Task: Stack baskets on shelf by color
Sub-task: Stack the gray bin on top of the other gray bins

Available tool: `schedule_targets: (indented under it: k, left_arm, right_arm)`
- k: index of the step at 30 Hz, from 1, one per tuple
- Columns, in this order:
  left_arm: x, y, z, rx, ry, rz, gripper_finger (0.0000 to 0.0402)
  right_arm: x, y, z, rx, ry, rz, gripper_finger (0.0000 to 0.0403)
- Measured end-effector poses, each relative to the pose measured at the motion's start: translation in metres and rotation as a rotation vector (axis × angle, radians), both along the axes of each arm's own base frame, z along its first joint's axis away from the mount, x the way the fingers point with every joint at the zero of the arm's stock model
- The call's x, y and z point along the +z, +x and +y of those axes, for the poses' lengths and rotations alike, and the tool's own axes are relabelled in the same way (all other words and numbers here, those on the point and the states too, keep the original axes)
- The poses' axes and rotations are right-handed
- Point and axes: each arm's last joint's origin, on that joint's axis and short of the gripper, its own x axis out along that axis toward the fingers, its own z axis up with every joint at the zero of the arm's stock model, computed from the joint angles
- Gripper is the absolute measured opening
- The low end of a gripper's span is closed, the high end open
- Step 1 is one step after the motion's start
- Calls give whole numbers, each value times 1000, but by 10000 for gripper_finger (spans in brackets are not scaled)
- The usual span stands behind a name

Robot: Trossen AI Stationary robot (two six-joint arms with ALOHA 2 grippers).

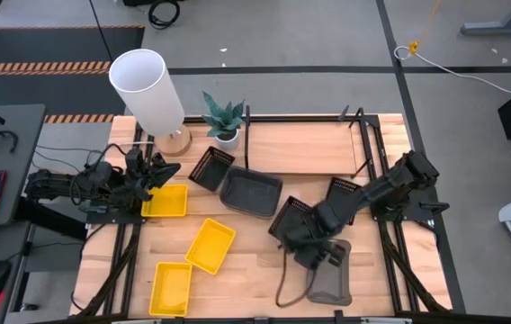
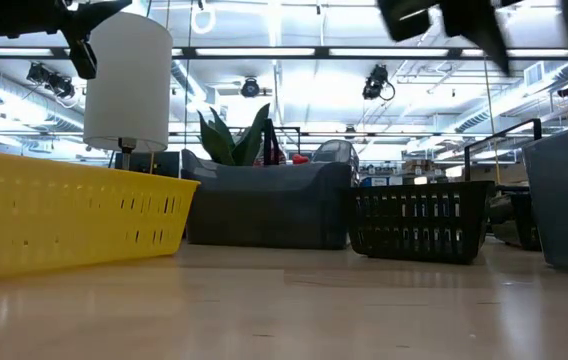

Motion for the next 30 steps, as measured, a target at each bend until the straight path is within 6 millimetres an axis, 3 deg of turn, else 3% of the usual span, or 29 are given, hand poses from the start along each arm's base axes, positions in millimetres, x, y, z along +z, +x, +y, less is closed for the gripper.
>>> schedule_targets:
  k: [9,19,30]
  left_arm:
    - [-1,0,0,-1,-2,7,82]
    - [-1,0,0,-11,-32,1,76]
    - [-2,1,0,-11,-32,11,76]
  right_arm:
    - [-33,-16,28,36,19,-23,155]
    - [-47,-15,31,43,0,-105,155]
    - [-76,-21,27,43,8,-110,136]
